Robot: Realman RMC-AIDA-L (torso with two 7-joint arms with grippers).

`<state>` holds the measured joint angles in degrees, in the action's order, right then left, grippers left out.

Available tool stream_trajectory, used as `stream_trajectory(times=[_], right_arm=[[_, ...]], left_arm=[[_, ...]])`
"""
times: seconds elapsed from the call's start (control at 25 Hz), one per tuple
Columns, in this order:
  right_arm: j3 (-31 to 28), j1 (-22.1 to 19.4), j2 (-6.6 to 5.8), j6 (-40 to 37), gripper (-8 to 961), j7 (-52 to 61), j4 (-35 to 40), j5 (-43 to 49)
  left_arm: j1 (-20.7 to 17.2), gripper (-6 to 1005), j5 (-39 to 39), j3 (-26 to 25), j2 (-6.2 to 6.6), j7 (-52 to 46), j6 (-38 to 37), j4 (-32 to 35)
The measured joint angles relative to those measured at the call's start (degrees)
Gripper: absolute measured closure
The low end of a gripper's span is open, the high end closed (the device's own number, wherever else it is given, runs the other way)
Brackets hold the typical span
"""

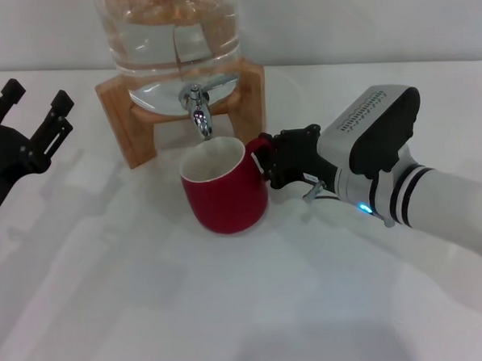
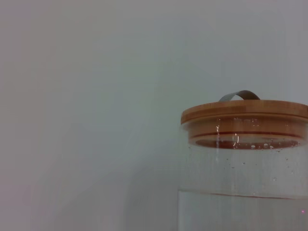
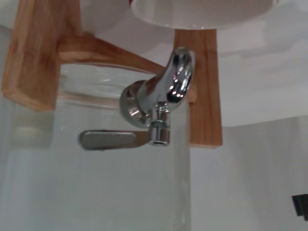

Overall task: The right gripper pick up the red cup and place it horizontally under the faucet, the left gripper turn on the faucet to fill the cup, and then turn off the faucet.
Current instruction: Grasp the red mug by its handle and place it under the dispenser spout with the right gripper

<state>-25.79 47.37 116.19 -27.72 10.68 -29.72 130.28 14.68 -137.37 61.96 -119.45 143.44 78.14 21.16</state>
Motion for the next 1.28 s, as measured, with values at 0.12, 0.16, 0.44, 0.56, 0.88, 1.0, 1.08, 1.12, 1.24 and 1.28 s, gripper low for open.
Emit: stream_trajectory(times=[0.12,0.16,0.44,0.56,0.88,1.0,1.08,1.12,1.24,1.28], right_arm=[[0.4,0.3,0.01,0.0,841,0.0,0.0,0.0],[0.4,0.3,0.0,0.0,841,0.1,0.0,0.0],[0.4,0.4,0.01,0.0,839,0.0,0.0,0.1],[0.4,0.5,0.0,0.0,837,-0.1,-0.1,0.1],[0.3,0.5,0.01,0.1,832,-0.5,-0.6,0.6],[-0.1,0.5,0.01,0.1,831,-0.3,-0.6,0.3],[-0.5,0.5,0.0,0.1,830,-0.3,-0.6,0.1],[-0.8,0.5,0.0,0.2,829,-0.2,-0.6,0.1],[-1.5,0.5,0.0,0.5,828,-0.1,-0.6,0.0],[-1.6,0.5,0.0,0.6,828,-0.1,-0.6,0.0]], left_arm=[[0.0,238,0.0,0.0,0.0,0.0,0.0,0.0],[0.0,238,0.0,0.0,0.0,0.0,-0.1,0.0],[0.1,238,0.0,0.0,0.0,0.0,-0.2,0.0],[0.1,238,0.0,0.0,0.0,0.0,-0.2,0.0],[0.1,237,0.0,0.0,0.0,0.0,-0.2,0.0],[0.1,237,0.0,0.0,0.0,0.0,-0.3,0.0],[0.1,237,0.0,0.0,0.0,0.0,-0.3,0.0],[0.1,237,0.0,0.0,0.0,0.0,-0.3,0.0],[0.0,237,0.0,0.0,0.0,0.0,-0.2,0.0],[0.0,237,0.0,0.0,0.0,0.0,-0.2,0.0]])
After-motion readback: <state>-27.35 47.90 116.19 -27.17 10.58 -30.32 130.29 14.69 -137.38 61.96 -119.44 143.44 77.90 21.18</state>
